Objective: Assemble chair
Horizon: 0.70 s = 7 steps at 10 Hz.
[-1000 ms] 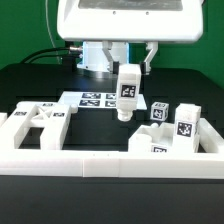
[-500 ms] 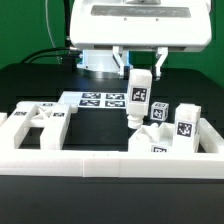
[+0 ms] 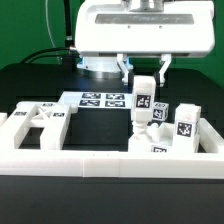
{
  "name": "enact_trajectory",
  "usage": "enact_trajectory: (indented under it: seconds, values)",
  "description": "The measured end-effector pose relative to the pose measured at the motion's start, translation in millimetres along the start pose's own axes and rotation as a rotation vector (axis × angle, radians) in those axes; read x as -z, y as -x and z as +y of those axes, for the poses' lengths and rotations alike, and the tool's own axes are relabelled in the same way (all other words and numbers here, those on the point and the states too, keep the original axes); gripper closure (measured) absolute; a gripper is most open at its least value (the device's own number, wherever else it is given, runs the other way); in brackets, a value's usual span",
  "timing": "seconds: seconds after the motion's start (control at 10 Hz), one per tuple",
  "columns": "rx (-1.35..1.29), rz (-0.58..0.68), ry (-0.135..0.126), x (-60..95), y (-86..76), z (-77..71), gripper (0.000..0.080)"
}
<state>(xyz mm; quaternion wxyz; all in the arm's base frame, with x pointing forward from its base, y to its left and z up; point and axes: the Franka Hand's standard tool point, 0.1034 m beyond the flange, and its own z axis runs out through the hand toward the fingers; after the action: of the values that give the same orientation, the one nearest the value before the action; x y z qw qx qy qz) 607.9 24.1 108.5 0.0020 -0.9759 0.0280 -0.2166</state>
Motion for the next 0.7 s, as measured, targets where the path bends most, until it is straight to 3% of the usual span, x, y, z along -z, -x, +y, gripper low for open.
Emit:
enact_trajectory:
  seconds: [0.7]
  values:
    - [0.009,-0.017,-0.002,-7.5,8.4,-4.7,0.0512]
